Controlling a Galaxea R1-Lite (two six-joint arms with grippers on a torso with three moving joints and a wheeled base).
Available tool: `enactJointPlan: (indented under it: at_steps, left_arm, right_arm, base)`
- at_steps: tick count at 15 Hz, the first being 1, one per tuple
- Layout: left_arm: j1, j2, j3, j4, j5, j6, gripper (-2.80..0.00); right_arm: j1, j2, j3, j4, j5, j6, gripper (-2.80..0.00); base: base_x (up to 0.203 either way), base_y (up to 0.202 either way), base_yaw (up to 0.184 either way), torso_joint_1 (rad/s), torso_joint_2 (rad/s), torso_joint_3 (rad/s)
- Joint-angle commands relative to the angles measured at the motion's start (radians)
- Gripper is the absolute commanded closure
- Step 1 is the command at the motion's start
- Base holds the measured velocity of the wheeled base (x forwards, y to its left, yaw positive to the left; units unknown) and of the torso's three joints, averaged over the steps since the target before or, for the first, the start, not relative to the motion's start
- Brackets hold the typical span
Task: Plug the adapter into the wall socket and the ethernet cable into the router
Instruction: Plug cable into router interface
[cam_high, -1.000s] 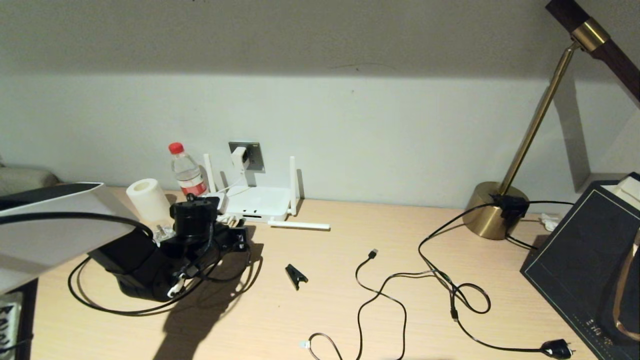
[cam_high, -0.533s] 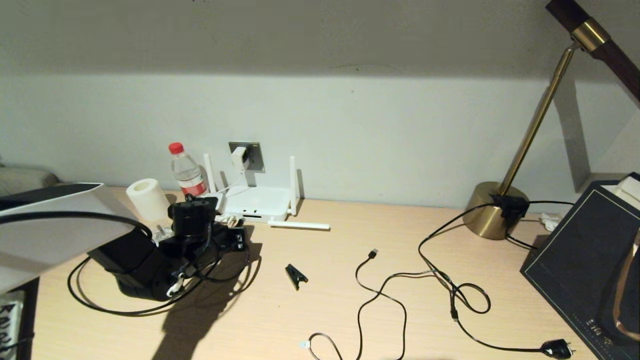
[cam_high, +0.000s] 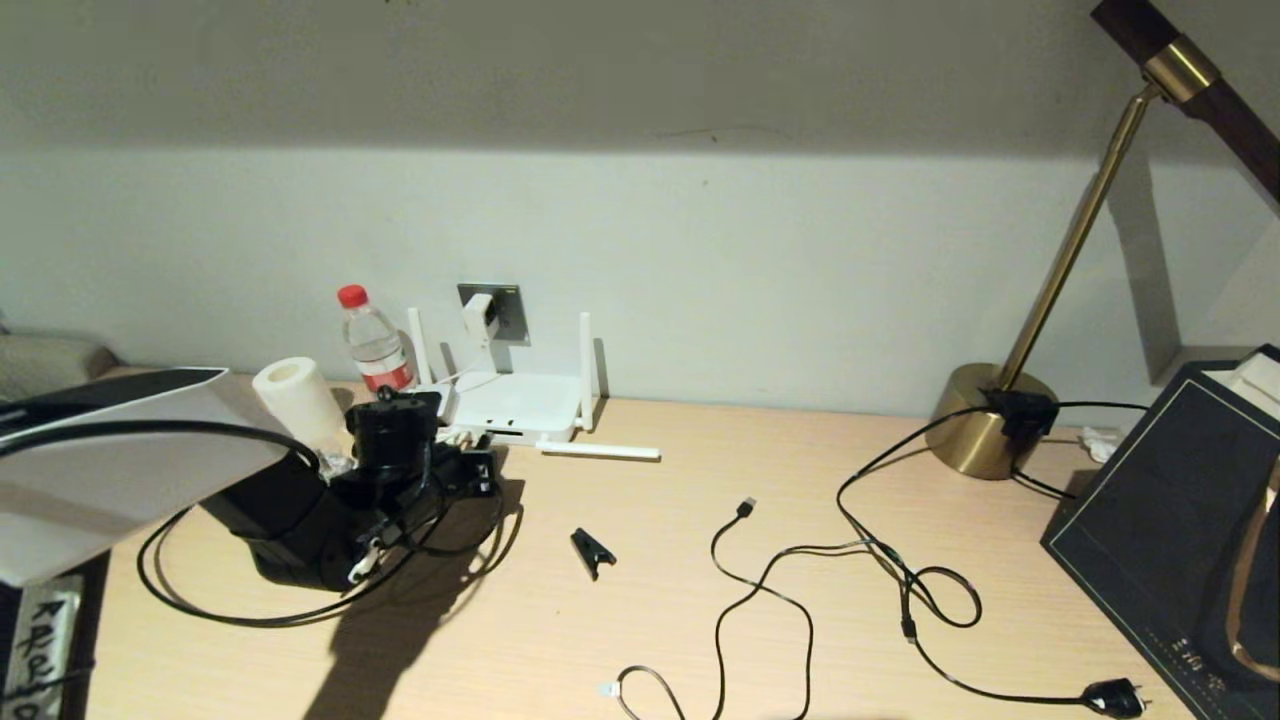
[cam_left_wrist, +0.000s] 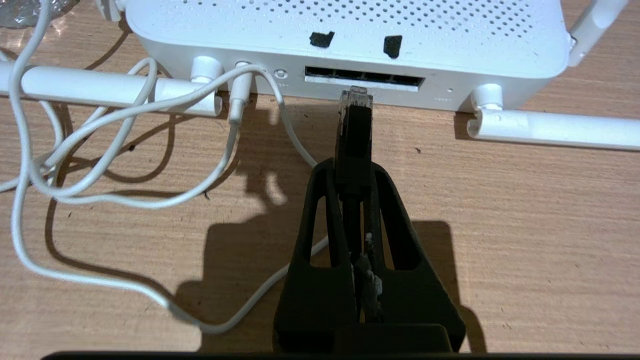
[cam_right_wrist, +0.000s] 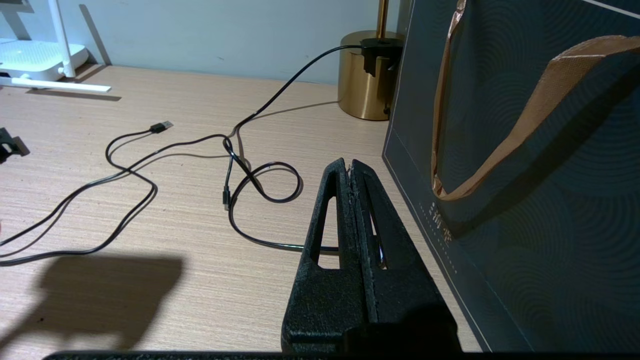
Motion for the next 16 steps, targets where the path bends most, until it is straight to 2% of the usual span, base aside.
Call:
enactJointPlan:
  at_steps: [1, 9, 16]
  left_arm:
    - [0.010, 0.035, -0.024, -0.004, 0.001, 0.000, 0.00]
    - [0.014, 0.098, -0.102, -0.001, 0.000, 0.000, 0.00]
    - [0.018, 0.104, -0.112, -0.001, -0.003, 0.000, 0.00]
  right_arm:
    - [0.000, 0.000, 0.035, -0.001, 0.000, 0.000, 0.00]
    - [0.000, 0.000, 0.035, -0.001, 0.000, 0.000, 0.00]
    - [0.000, 0.000, 0.035, -0.001, 0.000, 0.000, 0.00]
  base:
    - [0.000, 0.000, 0.000, 0.000, 0.00, 0.000]
    - [0.000, 0.000, 0.000, 0.000, 0.00, 0.000]
    - [0.000, 0.000, 0.000, 0.000, 0.00, 0.000]
